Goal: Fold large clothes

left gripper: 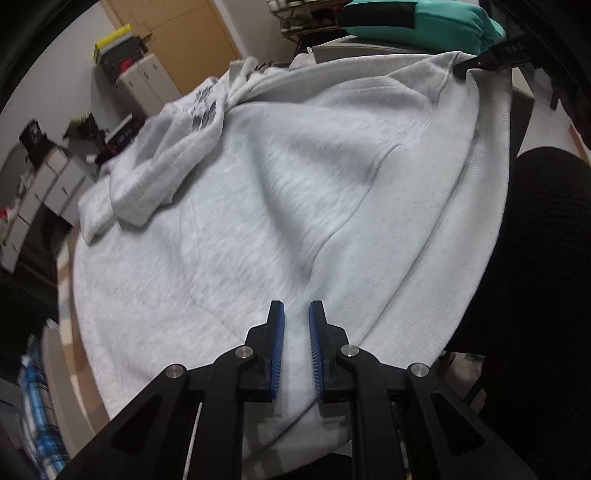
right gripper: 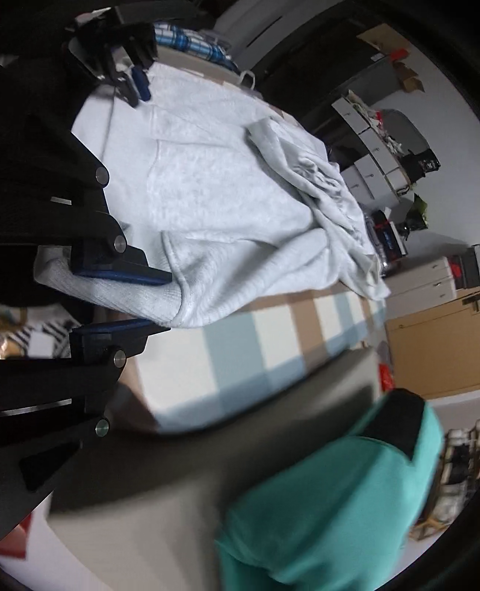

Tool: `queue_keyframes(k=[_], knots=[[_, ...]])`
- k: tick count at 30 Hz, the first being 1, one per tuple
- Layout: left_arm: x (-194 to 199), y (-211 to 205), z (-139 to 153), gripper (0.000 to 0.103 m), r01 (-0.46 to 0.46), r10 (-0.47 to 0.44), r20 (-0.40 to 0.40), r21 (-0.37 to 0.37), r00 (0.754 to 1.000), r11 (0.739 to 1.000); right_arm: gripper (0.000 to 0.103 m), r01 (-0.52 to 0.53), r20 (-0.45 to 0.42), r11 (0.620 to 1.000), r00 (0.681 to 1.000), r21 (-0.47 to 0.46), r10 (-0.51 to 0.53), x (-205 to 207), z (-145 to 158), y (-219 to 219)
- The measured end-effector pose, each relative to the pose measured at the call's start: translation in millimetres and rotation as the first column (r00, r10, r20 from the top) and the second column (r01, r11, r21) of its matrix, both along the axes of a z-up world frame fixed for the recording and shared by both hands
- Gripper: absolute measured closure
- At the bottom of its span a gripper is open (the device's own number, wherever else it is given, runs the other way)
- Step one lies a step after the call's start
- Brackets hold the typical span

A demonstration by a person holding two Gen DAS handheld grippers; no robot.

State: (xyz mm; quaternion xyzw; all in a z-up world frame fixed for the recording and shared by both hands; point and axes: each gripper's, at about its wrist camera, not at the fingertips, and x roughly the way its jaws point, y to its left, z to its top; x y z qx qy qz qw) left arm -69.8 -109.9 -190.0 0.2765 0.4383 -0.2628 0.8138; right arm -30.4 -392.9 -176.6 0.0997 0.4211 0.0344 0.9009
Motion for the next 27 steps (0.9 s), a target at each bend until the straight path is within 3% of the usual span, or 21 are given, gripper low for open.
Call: queue_keyframes(k=[3, 7, 10, 13, 15, 16, 17, 19, 20, 22, 24, 25, 27], knots=[[5.9, 8.8, 3.1, 0.094, -0.038, 0.032, -0.078, -0.084, 0.996, 0.996, 0.089, -0.007, -0.024, 0.989, 1.000, -0.150, 0.004, 13.3, 3.5, 10.9], [3.2, 16.7, 9.3, 0.094, -0.063, 0.055, -0.088, -0.091, 0.995, 0.994, 0.089, -0.057, -0.140, 0.971, 0.990, -0.233, 0.025, 14.0, -10.1, 16.5], [2.1, 39.5, 23.5, 0.093, -0.146, 0.136, -0.096, -0.104, 0.986, 0.984, 0.087, -0.112, -0.176, 0.950, 0.982, -0.291, 0.062, 2.9, -18.3, 21.9], [3.0, 73.2, 36.0, 0.087, -0.274, 0.259, -0.113, -0.141, 0.959, 0.951, 0.079, -0.089, -0.146, 0.981, 0.987, -0.170, 0.064, -4.1, -8.4, 11.0], [2.6, 96.1, 38.5, 0.063, -0.368, 0.348, -0.140, -0.168, 0.927, 0.914, 0.057, -0.073, -0.120, 0.997, 0.990, -0.014, 0.071, -6.1, -3.1, -1.4], [1.6, 110.3, 38.7, 0.040, -0.426, 0.402, -0.154, -0.185, 0.903, 0.886, 0.056, -0.077, -0.107, 0.996, 0.991, 0.053, 0.082, -7.1, -2.1, -6.0], [2.2, 122.1, 38.2, 0.028, -0.475, 0.448, -0.166, -0.200, 0.878, 0.857, 0.055, -0.084, -0.096, 0.989, 0.991, 0.122, 0.096, -6.6, -2.9, -9.0], [-1.5, 150.2, 35.5, 0.028, -0.597, 0.560, -0.207, -0.251, 0.802, 0.762, 0.048, -0.093, -0.088, 0.963, 0.989, 0.252, 0.119, -5.5, -6.1, -13.7], [-3.9, 156.8, 34.0, 0.028, -0.613, 0.566, -0.234, -0.277, 0.790, 0.740, 0.041, -0.096, -0.084, 0.954, 0.989, 0.285, 0.125, -6.1, -7.1, -14.4], [-3.6, 163.6, 26.4, 0.028, -0.628, 0.546, -0.314, -0.303, 0.776, 0.717, 0.040, -0.135, -0.074, 0.904, 0.981, 0.406, 0.180, -3.6, -10.7, -15.3], [0.3, 167.7, 18.1, 0.028, -0.664, 0.551, -0.382, -0.308, 0.743, 0.682, 0.040, -0.155, -0.063, 0.863, 0.976, 0.481, 0.211, -0.8, -11.1, -12.1], [2.2, 168.4, 12.7, 0.028, -0.685, 0.561, -0.405, -0.301, 0.722, 0.664, 0.040, -0.160, -0.052, 0.851, 0.975, 0.500, 0.215, -0.6, -10.8, -10.7], [3.9, 167.1, 5.3, 0.028, -0.705, 0.558, -0.449, -0.290, 0.698, 0.648, 0.040, -0.150, -0.063, 0.866, 0.977, 0.477, 0.204, 3.6, -9.7, -6.1]])
